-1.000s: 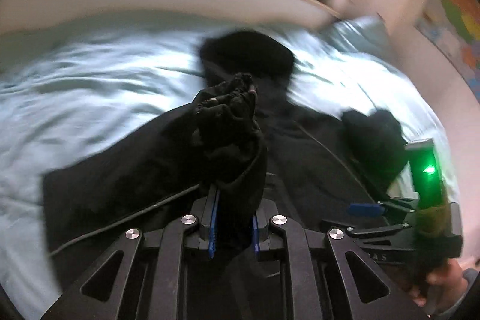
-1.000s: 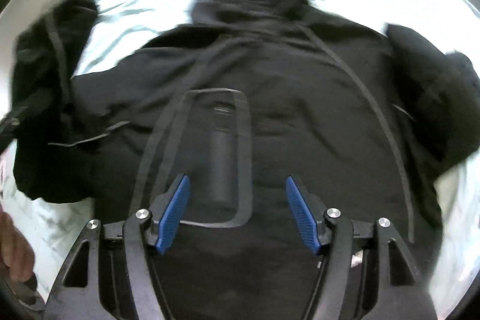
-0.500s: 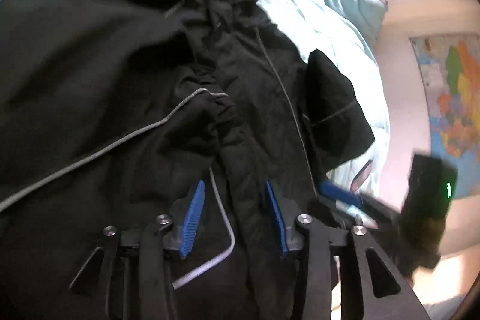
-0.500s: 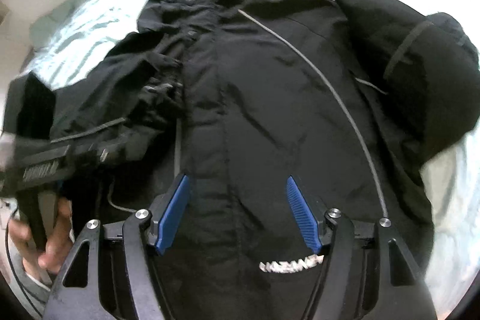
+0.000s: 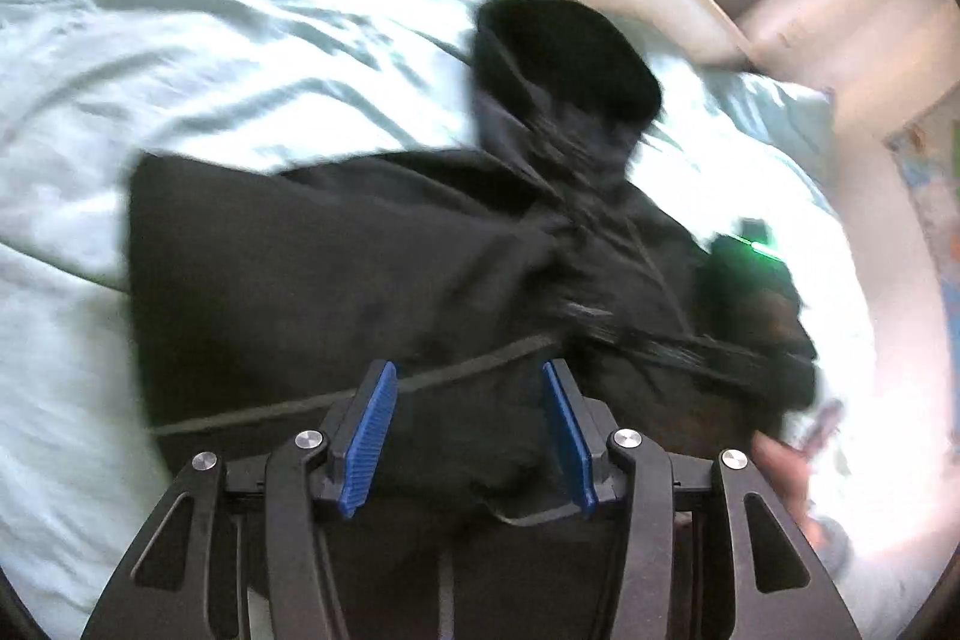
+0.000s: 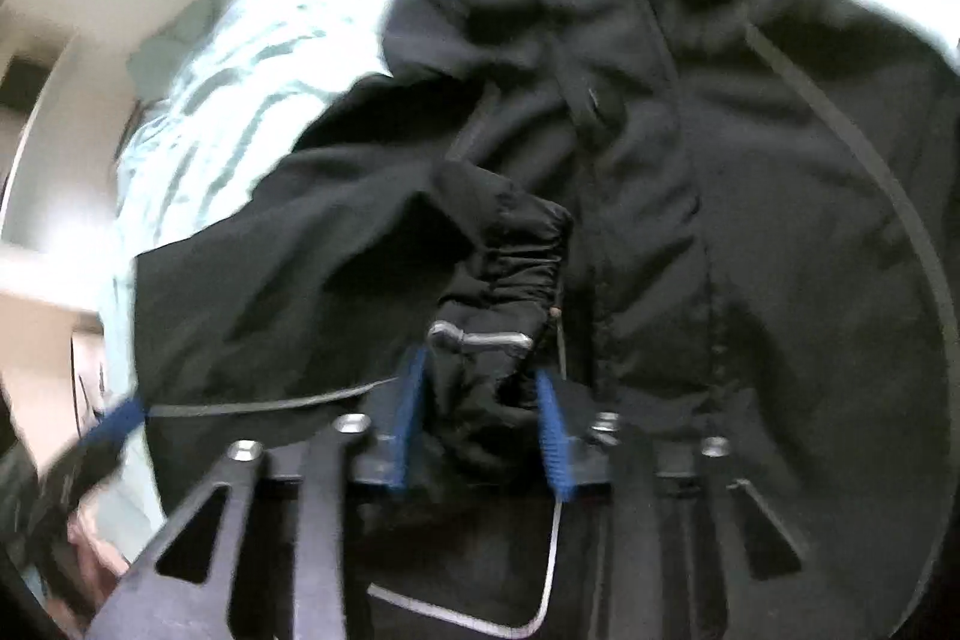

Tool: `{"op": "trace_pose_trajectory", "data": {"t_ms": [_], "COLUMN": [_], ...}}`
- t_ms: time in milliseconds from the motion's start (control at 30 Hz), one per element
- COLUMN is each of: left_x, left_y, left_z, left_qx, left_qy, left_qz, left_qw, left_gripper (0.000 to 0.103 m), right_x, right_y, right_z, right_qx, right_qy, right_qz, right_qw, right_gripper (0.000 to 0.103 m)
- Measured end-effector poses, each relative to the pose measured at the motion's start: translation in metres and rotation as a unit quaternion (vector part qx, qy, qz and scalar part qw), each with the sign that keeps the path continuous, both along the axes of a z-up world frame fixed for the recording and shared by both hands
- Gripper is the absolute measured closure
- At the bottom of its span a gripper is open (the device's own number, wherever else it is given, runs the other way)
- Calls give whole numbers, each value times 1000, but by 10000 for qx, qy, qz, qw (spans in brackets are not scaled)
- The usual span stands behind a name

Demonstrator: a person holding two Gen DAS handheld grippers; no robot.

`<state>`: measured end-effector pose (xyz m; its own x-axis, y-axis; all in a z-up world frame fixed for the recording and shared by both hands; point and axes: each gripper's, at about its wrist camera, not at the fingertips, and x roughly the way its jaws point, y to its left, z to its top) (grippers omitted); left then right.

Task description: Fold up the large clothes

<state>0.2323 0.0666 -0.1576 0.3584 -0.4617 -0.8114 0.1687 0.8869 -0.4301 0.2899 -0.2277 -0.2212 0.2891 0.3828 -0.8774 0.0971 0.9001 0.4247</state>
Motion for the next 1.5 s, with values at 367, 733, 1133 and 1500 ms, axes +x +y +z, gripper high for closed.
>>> {"op": "trace_pose_trajectory", "data": {"t_ms": [367, 733, 1133, 1500], "left_x": [39, 57, -1, -101], "left_y": [-56, -112, -92, -99], "left_z": [-45, -93, -78, 36], "left_qx": [178, 1319, 1303, 1156], "left_qy": [164, 280, 578, -280], "left_qz": [-244, -572, -578, -925], "left_qw": [9994, 9892, 9881, 9886], "left_gripper": [51, 51, 51, 51], "right_x": [-68, -69, -79, -169], "right_y": [-142, -153, -80, -91], "right_z": [52, -2, -33, 122], "right_qx": [-2098, -2383, -2192, -1484], "right_qy": [-304, 352, 750, -475], "right_qz": [-1512, -1461, -699, -1320], "right_qw": [9655, 9595, 9703, 9789], "right_gripper": [72, 61, 48, 48]}}
